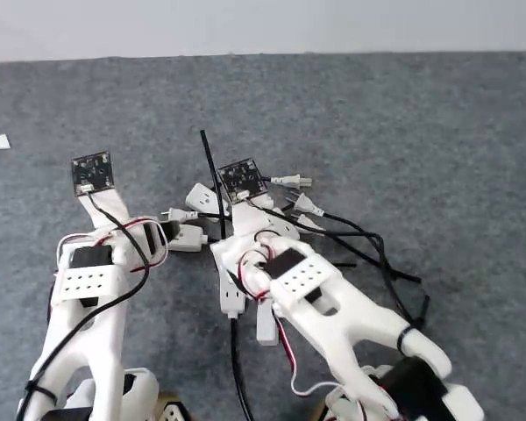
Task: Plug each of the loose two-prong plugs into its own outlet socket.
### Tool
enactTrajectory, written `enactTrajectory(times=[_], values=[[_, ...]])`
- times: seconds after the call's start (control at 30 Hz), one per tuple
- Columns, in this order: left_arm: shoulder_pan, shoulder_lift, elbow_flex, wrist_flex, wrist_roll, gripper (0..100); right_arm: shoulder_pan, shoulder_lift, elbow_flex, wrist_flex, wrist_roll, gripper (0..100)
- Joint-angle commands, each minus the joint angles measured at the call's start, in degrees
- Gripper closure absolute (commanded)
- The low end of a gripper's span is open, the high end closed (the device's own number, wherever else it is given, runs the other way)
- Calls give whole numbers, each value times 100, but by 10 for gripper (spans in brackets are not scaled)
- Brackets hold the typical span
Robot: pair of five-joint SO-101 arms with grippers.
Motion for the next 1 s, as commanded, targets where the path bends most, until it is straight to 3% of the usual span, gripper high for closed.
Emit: enactTrajectory(times=[0.0, 0.43, 0.57, 0.7, 0.97], values=[[123, -114, -92, 167, -35, 701, 4, -585, 70, -136, 132, 991], [510, -97, -48, 422, -642, 707, -145, -2422, 369, 822, 703, 991], [571, 466, -330, 440, -862, 820, -171, -2853, 369, 1024, 712, 991], [756, 1512, -1007, 870, -1398, 996, -171, -3240, 378, 1288, 730, 991], [800, 2022, -1481, 1662, -3235, 988, -505, -3679, 677, 1279, 888, 991]])
